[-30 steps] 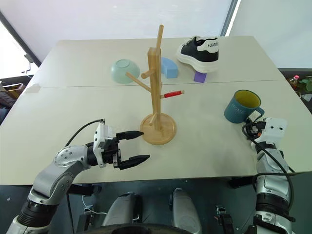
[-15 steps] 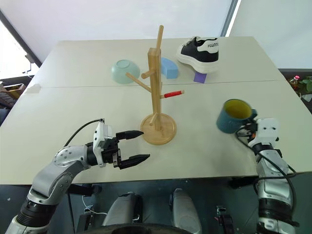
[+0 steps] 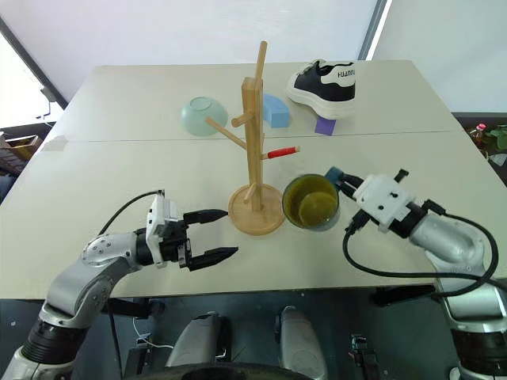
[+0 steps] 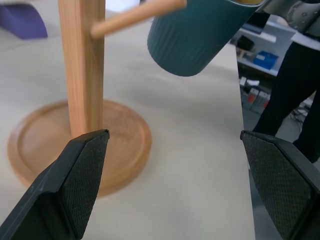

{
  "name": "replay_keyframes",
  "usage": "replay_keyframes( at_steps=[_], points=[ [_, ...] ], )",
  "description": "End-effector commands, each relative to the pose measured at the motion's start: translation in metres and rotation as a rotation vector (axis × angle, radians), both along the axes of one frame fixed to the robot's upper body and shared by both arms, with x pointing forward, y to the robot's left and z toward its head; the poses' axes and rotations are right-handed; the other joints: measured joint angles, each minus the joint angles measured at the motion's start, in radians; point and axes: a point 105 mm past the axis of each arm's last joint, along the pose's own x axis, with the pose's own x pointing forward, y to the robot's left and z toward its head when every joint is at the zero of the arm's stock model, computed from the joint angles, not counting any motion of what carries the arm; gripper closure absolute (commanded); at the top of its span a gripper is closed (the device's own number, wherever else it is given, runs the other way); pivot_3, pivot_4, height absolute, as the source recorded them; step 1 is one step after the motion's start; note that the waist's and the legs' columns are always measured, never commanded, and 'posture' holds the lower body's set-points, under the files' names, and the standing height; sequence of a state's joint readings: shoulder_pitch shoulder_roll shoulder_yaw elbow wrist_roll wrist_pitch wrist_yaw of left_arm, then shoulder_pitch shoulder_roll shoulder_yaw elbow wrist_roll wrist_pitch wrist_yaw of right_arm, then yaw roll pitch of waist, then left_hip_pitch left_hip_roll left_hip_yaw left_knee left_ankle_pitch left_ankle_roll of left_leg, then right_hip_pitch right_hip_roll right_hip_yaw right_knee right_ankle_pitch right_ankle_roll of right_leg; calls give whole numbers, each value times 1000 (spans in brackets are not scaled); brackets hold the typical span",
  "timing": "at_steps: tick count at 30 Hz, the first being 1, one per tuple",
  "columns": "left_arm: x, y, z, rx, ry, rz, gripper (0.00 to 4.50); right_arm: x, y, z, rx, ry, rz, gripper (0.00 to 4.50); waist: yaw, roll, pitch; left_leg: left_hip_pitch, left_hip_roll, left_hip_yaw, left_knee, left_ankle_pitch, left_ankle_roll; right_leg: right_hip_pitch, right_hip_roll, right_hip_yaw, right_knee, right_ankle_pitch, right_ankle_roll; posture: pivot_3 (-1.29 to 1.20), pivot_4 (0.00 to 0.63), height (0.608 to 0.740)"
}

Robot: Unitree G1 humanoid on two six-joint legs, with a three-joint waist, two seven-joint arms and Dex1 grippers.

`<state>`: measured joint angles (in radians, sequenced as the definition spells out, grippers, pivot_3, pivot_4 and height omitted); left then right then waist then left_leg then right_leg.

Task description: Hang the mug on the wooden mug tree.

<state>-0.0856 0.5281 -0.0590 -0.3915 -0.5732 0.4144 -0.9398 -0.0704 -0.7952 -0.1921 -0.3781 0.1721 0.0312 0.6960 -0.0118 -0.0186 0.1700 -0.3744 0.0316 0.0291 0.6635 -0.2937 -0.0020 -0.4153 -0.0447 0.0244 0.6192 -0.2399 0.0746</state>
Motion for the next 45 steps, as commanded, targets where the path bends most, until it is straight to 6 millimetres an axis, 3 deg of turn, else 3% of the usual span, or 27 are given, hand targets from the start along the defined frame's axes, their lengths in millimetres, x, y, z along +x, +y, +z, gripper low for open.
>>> replay_keyframes(
  at_steps=[1, 19, 33, 36, 41, 45],
  points=[
    [2, 7, 21, -69, -40, 19, 0, 1, 7, 19, -20, -54, 64, 4445, -1, 0, 0, 0, 0, 0, 0, 0, 0, 0, 0, 0, 0, 0, 0, 0, 150, 740],
    [2, 17, 35, -124, -44, 47, 0, 20, 38, 54, -146, -86, 266, 4445, -1, 0, 0, 0, 0, 0, 0, 0, 0, 0, 0, 0, 0, 0, 0, 0, 150, 740],
    [6, 15, 76, -219, -122, 26, 0, 33, 56, 54, -209, -26, 339, 4445, -1, 0, 0, 0, 0, 0, 0, 0, 0, 0, -1, 0, 0, 0, 0, 0, 150, 740],
    [6, 15, 77, -217, -124, 26, 0, 34, 58, 55, -201, -26, 345, 3625, -1, 0, 0, 0, 0, 0, 0, 0, 0, 0, -1, 0, 0, 0, 0, 0, 150, 740],
    [6, 15, 76, -213, -123, 29, 0, 35, 57, 61, -228, -79, 324, 1256, -1, 0, 0, 0, 0, 0, 0, 0, 0, 0, -1, 0, 0, 0, 0, 0, 150, 740],
    [8, 16, 73, -209, -117, 47, 0, 34, 43, 67, -237, -88, 267, 1256, 1, 0, 0, 0, 0, 0, 0, 0, 0, 0, -1, 0, 0, 0, 0, 0, 150, 740]
  ],
)
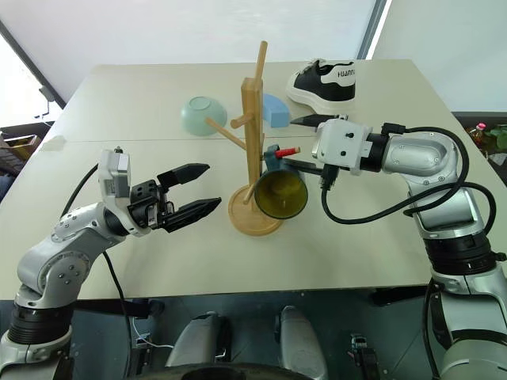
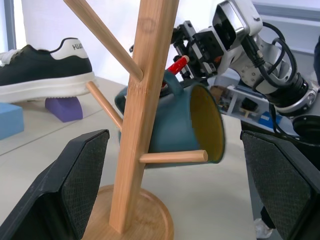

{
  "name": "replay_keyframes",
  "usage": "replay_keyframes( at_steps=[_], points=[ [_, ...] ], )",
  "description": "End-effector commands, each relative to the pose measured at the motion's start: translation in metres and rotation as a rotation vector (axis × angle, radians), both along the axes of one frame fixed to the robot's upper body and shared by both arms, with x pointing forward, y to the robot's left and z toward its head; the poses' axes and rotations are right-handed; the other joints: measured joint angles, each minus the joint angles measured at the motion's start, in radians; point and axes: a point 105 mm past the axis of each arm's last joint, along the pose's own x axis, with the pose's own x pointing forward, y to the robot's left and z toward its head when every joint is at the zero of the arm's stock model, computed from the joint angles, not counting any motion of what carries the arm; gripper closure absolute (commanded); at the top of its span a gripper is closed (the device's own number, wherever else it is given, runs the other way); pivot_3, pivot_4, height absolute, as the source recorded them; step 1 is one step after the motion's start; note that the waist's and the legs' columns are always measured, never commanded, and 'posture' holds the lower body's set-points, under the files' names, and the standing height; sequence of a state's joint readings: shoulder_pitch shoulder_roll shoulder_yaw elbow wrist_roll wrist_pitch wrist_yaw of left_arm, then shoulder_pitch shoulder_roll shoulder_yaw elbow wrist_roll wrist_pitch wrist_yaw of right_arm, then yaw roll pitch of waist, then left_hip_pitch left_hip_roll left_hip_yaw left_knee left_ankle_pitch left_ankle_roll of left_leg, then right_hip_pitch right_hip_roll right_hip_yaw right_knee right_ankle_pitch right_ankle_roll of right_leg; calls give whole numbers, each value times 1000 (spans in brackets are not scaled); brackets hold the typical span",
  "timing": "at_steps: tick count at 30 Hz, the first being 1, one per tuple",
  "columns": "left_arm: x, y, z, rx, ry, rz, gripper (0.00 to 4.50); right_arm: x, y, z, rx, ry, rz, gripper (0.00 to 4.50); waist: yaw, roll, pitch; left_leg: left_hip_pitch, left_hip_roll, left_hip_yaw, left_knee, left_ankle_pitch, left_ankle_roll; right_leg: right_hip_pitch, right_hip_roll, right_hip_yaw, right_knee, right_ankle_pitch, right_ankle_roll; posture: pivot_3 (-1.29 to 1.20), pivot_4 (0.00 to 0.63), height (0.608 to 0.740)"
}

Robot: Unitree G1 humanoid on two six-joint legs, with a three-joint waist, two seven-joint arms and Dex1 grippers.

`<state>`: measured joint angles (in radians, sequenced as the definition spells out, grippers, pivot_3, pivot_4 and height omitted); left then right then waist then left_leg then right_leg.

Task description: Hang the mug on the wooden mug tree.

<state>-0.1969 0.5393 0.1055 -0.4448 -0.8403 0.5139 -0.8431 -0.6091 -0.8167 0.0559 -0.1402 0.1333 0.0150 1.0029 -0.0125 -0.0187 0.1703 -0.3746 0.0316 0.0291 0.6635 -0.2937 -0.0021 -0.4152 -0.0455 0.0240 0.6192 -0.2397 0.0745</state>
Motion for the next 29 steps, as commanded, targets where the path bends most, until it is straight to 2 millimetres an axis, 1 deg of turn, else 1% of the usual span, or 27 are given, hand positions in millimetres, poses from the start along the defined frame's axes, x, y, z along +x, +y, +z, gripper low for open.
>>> replay_keyframes(
  at_steps=[1, 3, 5, 7, 9, 10, 12, 16, 20, 22, 29],
  points=[
    [-1, 2, 6, -3, -42, 22, 0, -4, -18, 22, 22, -68, -67, 1256, 3, 0, 0, 0, 0, 0, 0, 0, 0, 0, 0, 0, 0, 0, 0, 0, 150, 740],
    [4, 7, 3, -11, -25, 63, 0, -5, -29, 23, 80, -45, -108, 1256, 4, 0, 0, 0, 0, 0, 0, 0, 0, 0, -1, 0, 0, 0, 0, 0, 150, 740],
    [12, 15, -6, 2, 0, 130, 0, -8, -41, 20, 151, 0, -160, 1256, 3, 0, 0, 0, 0, 0, 0, 0, 0, 1, -1, 0, -1, 0, 0, 0, 150, 740],
    [22, 25, -18, 22, 20, 222, 0, -9, -58, 13, 297, 71, -228, 1256, 2, 0, 0, 0, 0, 0, 0, 0, 0, 1, -1, 0, -1, 0, 0, 0, 150, 740],
    [36, 39, -29, 34, 32, 355, 0, -10, -75, -8, 442, 154, -309, 1256, 3, -2, -1, 0, 0, -1, 0, 0, 0, 1, -1, 0, -1, 0, 0, 0, 150, 740],
    [43, 46, -37, 47, 45, 422, 0, -11, -82, -23, 507, 199, -347, 1256, 4, -2, -1, 1, 0, -1, 0, 0, 0, 2, 0, -1, -1, 0, 0, 0, 150, 740],
    [52, 57, -50, 70, 61, 519, 0, -13, -88, -47, 599, 249, -408, 1256, 2, -2, -1, 1, 0, -1, 0, 0, 0, 3, 0, -2, -2, 0, 0, 0, 150, 740],
    [61, 75, -80, 134, 87, 686, 0, -15, -93, -87, 749, 286, -518, 1256, -5, -1, -1, 2, 0, 0, 0, 0, 0, 2, -1, 0, 0, 0, 0, 0, 150, 740],
    [64, 87, -94, 150, 89, 785, 0, -19, -89, -113, 799, 329, -550, 1256, -1, -1, -1, 2, 0, -1, 0, 0, 0, 2, 0, 0, 0, 0, 0, 0, 150, 740],
    [64, 91, -98, 152, 88, 815, 0, -19, -89, -117, 808, 329, -555, 1256, 0, -1, -1, 2, 1, -1, 0, 0, 0, 2, -1, 0, 0, 0, 0, 0, 150, 740],
    [59, 93, -103, 150, 72, 814, 0, -15, -87, -114, 836, 314, -552, 1256, 1, -1, -1, 1, 1, -1, 0, 0, 0, 2, -2, -1, 0, 0, 0, 0, 150, 740]
  ],
)
